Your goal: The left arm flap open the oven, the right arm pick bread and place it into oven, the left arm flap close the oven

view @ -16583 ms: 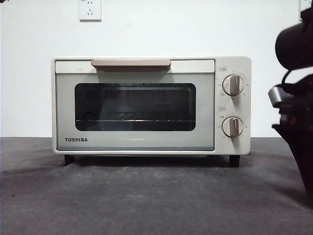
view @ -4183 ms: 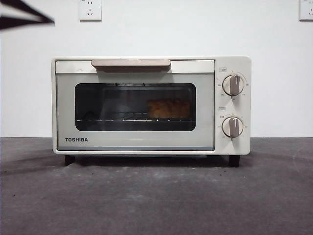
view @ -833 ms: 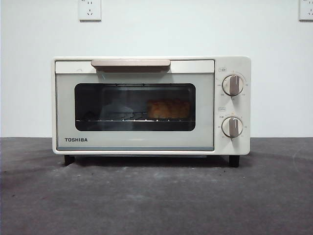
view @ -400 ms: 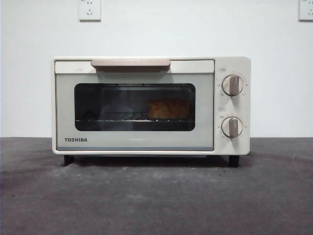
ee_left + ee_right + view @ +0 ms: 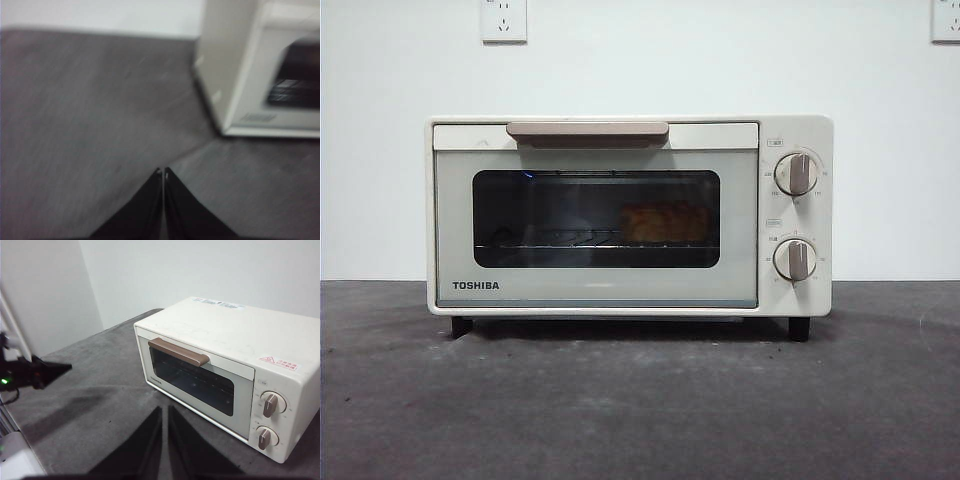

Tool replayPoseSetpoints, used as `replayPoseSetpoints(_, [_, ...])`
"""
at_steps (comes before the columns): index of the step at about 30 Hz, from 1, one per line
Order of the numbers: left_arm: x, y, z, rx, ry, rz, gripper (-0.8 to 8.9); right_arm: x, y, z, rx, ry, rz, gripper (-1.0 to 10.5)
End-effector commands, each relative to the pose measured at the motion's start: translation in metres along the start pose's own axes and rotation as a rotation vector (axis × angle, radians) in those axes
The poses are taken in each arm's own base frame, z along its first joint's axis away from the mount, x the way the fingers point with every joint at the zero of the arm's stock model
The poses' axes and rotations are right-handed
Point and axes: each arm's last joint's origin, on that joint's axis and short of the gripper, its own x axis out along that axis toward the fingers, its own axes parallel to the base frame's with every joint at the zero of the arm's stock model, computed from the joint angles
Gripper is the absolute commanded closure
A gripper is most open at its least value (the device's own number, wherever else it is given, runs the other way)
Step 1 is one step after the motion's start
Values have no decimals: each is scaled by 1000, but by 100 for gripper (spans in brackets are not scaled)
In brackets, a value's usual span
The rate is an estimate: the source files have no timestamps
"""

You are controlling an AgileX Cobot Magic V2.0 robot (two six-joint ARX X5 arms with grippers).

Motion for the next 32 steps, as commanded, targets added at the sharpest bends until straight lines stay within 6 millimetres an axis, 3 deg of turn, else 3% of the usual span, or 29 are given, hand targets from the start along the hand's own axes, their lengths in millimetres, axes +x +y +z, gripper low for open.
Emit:
replayPoseSetpoints(1, [4,2,-7,-15,-3,55,803,-2,1,5,-12,-20,8,930])
replayPoseSetpoints(9, [14,6,-16,-4,-84,123,803,-2,1,5,-12,-20,8,930])
replayPoseSetpoints(32, [14,6,-16,-1,-87,133,802,-2,1,5,-12,-20,9,930])
